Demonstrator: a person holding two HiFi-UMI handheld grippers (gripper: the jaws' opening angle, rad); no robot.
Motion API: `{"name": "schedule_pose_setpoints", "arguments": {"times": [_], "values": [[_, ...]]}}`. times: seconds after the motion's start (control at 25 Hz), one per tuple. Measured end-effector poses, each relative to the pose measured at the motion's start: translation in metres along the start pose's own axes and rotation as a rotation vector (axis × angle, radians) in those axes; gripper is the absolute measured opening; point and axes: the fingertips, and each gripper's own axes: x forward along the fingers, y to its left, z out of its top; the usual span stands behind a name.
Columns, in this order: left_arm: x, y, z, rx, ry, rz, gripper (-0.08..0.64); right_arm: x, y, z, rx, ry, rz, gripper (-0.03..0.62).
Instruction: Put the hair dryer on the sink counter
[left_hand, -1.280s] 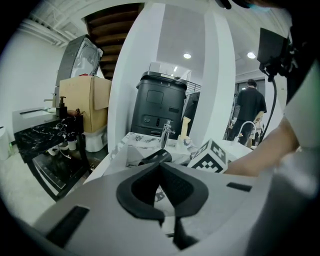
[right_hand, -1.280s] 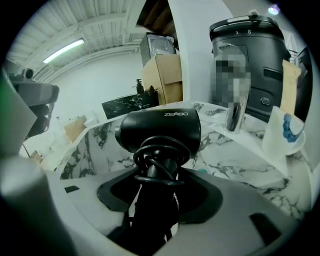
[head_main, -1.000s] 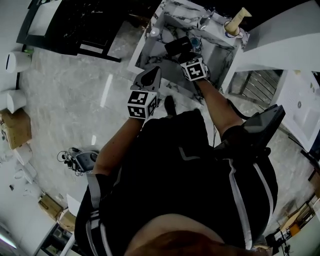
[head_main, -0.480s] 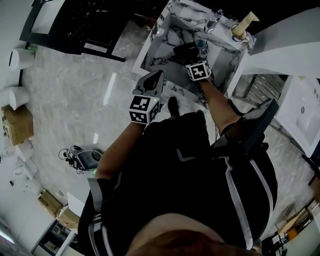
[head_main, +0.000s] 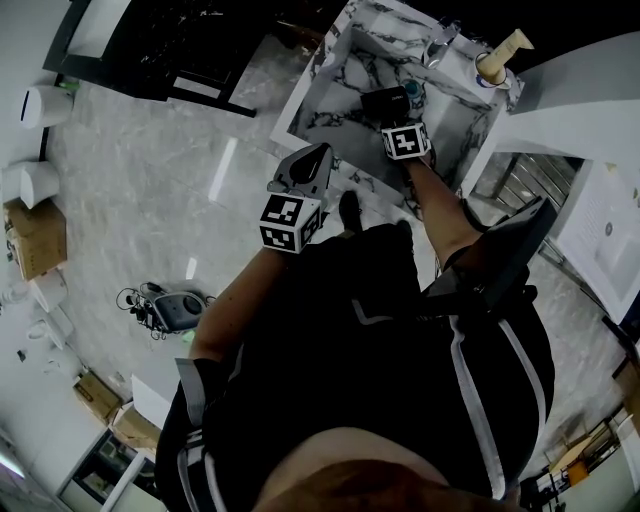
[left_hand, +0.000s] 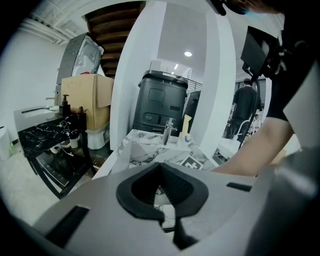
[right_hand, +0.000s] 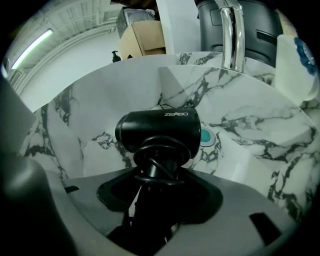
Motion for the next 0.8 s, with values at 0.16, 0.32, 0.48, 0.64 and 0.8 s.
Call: {"name": "schedule_pose_setpoints", "arguments": {"times": [0.16,0.32,0.48,0.64,0.8], "values": [[-0.002,0.001,-0.002,0.004,0.004,0.000,0.005,0.005,-0.001,-0.004,0.022,0.008,-0.008,0.247],[-0.004,0.003,-0.007,0.004,0.012,0.001,0.005,0.008,-0.001,-0.004,0.013,0.004,-0.008,0.247],[-0.005,0.003,-0.007,-0.001,0.012,-0.003,0.005,0.009,-0.001,-0.004,0.005,0.007,-0.011,0.249],[-0.002,0.000,-0.003,0.005,0.008,-0.015,0.005,0.011,0.001,-0.004,-0.008,0.026,0.017,0.252],[0.002,-0.010,0.002,0.021,-0.005,-0.043,0.005,0.005,0.001,-0.004,-0.014,0.050,0.031,0.261]]}}
